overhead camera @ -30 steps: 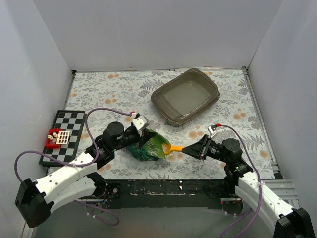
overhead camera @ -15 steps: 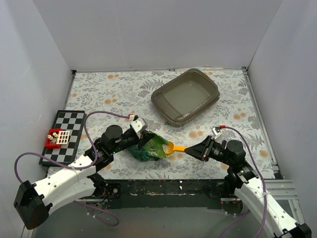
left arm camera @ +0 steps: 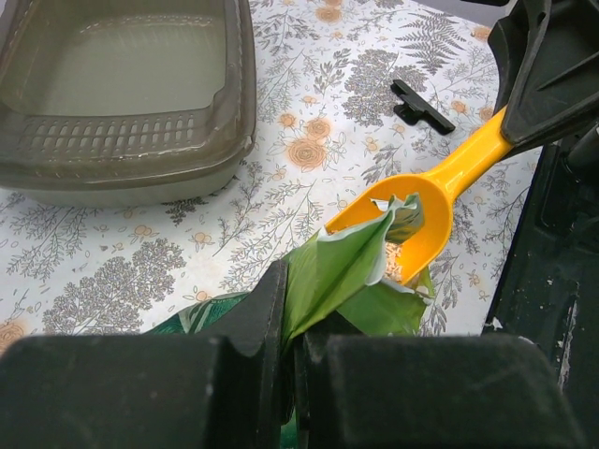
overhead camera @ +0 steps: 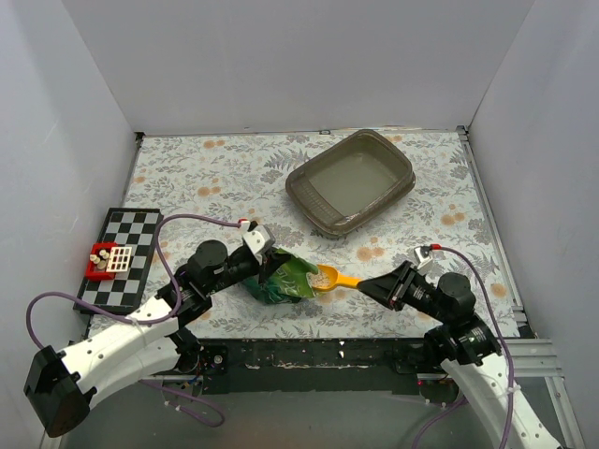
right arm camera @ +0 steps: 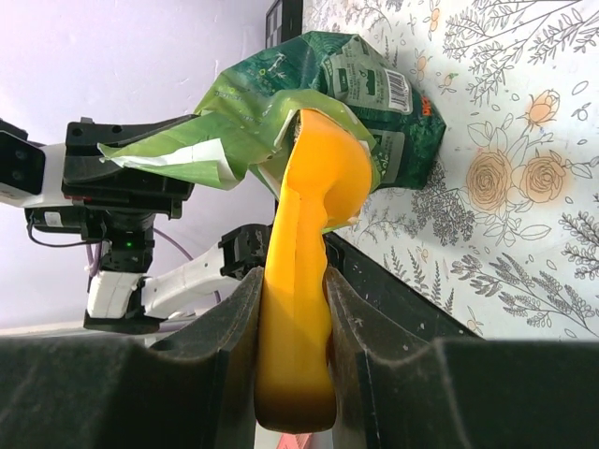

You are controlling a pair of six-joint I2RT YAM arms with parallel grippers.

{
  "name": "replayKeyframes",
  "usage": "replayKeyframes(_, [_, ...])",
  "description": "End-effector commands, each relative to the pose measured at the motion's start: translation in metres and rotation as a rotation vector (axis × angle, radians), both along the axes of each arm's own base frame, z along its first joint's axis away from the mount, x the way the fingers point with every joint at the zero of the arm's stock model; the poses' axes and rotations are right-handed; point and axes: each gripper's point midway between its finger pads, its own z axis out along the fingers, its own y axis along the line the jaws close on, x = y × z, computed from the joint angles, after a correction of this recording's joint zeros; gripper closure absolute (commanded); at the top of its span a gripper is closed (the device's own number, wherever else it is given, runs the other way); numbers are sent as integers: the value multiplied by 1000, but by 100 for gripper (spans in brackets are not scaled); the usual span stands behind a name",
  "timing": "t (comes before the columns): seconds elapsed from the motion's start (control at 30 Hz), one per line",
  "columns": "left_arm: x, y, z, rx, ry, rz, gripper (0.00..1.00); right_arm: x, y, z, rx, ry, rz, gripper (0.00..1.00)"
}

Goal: Fill the litter box with clean litter

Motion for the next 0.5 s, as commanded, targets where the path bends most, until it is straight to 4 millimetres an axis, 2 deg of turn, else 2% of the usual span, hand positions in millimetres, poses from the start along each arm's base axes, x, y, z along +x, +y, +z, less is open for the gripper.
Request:
replayKeyframes(0.0, [-19,-1,-22,31,67,-58,100,3,-15,10,-12,16,-105,99])
replayKeyframes(0.23, [-16,-1,15,-67,4,-36,100,-12,-24,21,-2,5,-116,99])
replayKeyframes(0.47, [-23,-4,36,-125,13,-65,100,-20,-26,32,23,-27,-112,99])
